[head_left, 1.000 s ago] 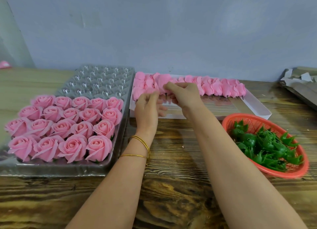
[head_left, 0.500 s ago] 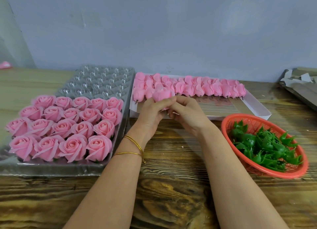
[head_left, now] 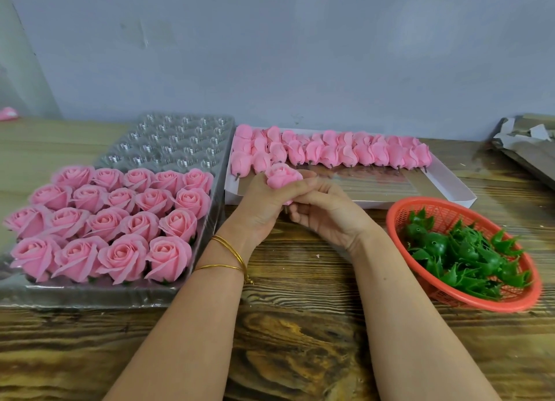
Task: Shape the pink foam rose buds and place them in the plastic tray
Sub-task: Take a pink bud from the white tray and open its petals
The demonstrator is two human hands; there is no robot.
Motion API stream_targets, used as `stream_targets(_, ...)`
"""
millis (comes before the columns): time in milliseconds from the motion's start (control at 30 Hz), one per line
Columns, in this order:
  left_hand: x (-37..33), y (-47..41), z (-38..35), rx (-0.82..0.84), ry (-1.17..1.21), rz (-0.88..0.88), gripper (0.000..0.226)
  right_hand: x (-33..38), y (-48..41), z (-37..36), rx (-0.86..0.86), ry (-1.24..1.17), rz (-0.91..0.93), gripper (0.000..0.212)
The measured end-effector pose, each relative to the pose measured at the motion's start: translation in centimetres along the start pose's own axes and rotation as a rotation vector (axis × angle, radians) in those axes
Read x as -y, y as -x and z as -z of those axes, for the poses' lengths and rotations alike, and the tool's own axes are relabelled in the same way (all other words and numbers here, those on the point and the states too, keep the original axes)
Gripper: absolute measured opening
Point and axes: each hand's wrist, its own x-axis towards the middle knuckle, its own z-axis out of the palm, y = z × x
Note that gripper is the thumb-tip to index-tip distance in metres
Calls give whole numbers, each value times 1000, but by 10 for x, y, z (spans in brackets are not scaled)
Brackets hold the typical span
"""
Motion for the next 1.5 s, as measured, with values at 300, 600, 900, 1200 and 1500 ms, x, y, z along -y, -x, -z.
stream_targets(300,10,-5,0,-195,-260,-196,15,6,-6,-6,-403,203,165,13)
stream_targets(600,18,-8,-2,-160,-439,-243,13,-2,-10,-13,-428,404,277,14)
stream_targets(900,11,-1,-6,-254,-352,-224,10,-6,-13,-9,-440,223,212,26)
stream_targets(1200,7,1,-11,-302,-310,-262,19,-5,-9,-10,-370,121,178,34)
stream_targets(1500,11,-3,-9,-293,-166,-204,7,-11,-5,-17,-277,372,229,64)
